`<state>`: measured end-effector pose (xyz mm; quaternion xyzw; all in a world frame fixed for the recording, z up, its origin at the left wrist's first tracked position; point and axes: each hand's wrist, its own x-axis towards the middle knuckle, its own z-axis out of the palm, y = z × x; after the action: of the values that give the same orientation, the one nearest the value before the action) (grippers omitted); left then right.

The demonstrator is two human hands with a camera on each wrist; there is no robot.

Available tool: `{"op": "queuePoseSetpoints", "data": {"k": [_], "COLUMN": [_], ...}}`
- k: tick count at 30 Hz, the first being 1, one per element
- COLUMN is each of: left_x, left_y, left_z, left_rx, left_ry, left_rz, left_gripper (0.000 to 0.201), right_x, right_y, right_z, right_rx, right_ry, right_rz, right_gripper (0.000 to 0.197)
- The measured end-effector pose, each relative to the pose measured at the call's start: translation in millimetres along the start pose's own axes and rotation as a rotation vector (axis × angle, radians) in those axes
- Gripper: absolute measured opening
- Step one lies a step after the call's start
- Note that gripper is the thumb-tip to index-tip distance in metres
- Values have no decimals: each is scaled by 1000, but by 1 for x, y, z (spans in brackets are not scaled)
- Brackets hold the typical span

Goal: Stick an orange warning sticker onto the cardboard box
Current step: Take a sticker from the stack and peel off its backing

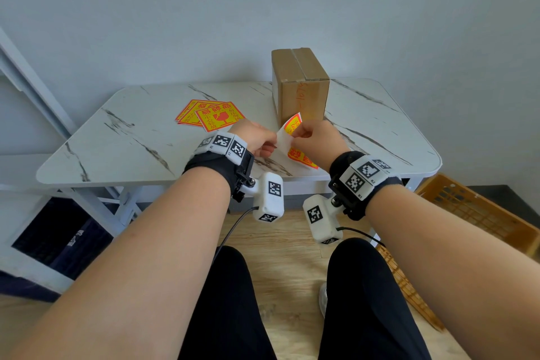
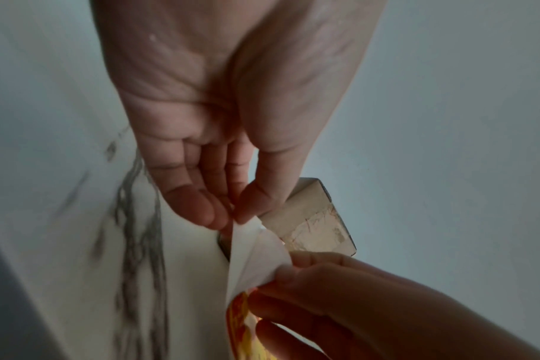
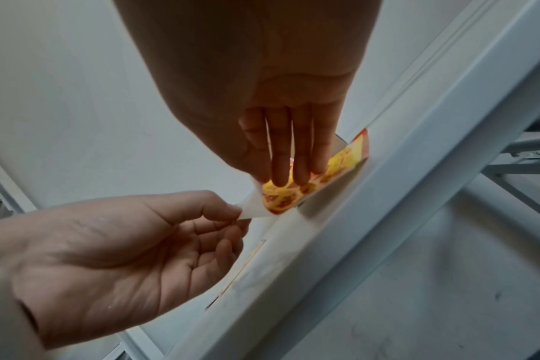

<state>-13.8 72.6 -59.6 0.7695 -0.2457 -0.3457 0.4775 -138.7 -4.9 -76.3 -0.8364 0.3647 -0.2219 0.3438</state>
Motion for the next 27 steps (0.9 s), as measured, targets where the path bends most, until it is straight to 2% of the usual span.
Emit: {"op": "queuePoseSetpoints", "data": {"k": [7,15,20,24,27], "left_x": [-5,-1,3,1,0], "left_y": [4,2,-9,-12,-15], "left_z": [-5,-20,-34,-43,-46], "left_rx": [259,600,668,664,644], "left_ry": [180,330,338,366,404], "left_rz": [97,142,53,-18,-20], "left_gripper": [11,29,34,31,25], "right_x": [-3,-6,-7,-5,-6], "right_y": [-10,-18,-27,-36,-43], "right_z": [-10,-17,-22,-22,-20], "right_rx": [208,316,353,373,397], "right_ry": [136,227,265,242,233], "right_rz": [80,56,43,39,29], "right_gripper": [12,28,31,29,25]}}
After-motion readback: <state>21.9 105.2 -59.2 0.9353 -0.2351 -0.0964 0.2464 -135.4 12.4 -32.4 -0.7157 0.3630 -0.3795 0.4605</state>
